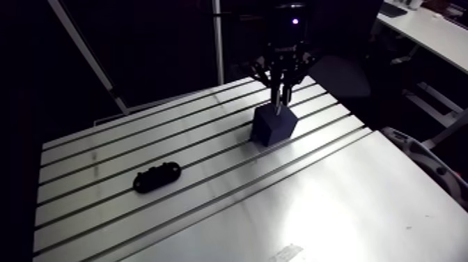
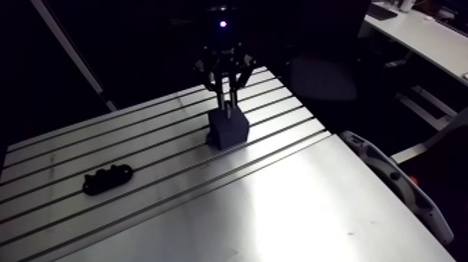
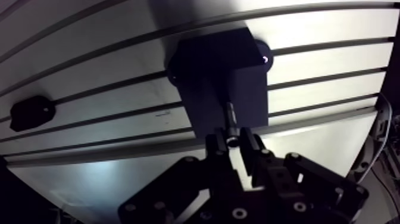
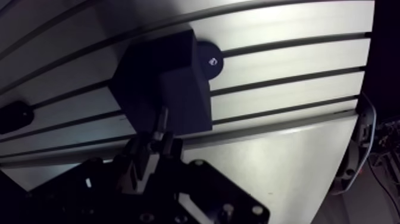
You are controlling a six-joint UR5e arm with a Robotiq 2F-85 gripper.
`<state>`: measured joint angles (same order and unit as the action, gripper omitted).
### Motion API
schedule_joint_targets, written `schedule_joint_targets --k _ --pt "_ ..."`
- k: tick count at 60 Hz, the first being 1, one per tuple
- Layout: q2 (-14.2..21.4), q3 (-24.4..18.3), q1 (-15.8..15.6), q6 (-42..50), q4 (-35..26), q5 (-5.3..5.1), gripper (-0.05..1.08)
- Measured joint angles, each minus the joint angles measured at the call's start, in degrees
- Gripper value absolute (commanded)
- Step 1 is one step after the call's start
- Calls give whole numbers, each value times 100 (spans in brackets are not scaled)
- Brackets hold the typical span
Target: Pick up the M10 bolt and insert it into the hole until fully seated.
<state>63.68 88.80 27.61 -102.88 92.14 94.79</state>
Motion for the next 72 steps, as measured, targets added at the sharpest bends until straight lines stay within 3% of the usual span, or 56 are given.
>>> schedule_joint_targets --k 24,30,31,32,33,34,35,36,37,38,39,41,58,72 --pt "-10 54 0 4 10 0 108" --pt "-9 77 0 9 13 0 103" --pt "-10 81 0 8 14 0 95" --pt "-9 84 0 9 15 1 95" --pt "-9 87 0 8 16 1 79" --pt "-9 90 0 8 18 1 79" --pt "-8 93 0 7 21 2 52" --pt "-8 96 0 6 24 2 52" --pt "-7 98 0 4 29 3 26" --pt "-7 100 0 2 32 3 26" --pt "-7 102 0 -1 36 4 5" --pt "-5 107 0 -9 46 4 1" --pt "80 109 5 -63 116 4 0" --pt "347 -24 -58 -81 93 -40 0"
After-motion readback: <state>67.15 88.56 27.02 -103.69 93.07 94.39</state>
